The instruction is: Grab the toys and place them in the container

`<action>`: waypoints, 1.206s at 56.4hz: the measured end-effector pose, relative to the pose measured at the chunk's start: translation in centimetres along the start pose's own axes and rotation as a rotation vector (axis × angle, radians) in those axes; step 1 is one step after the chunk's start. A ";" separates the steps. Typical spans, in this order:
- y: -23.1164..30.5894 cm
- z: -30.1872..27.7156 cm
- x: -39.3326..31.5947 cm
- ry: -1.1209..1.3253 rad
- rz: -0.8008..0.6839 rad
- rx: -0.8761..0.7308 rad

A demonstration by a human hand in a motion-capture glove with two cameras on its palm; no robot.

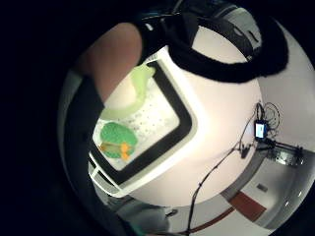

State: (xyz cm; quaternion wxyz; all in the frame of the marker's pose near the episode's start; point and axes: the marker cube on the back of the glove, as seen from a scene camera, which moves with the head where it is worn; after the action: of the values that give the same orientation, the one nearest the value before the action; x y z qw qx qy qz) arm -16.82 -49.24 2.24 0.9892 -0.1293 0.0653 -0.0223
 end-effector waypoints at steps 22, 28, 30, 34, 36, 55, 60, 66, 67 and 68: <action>12.4 -2.5 13.6 0.035 0.060 0.128; 18.5 -2.7 20.2 0.073 0.172 0.175; 20.0 -2.6 21.4 0.050 0.214 0.186; 23.0 -2.3 22.9 0.026 0.252 0.196; 24.3 -2.0 23.1 0.023 0.254 0.202; 43.3 10.6 14.6 -0.143 0.138 0.179; 46.8 14.3 12.8 -0.195 0.194 0.158; 48.6 16.7 12.0 -0.160 0.222 0.112; 48.8 16.8 12.0 -0.147 0.223 0.108; 48.9 16.9 12.0 -0.137 0.225 0.105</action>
State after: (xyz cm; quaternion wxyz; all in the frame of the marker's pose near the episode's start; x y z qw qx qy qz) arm -1.30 1.54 4.28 0.9930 -0.0703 0.0103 0.0944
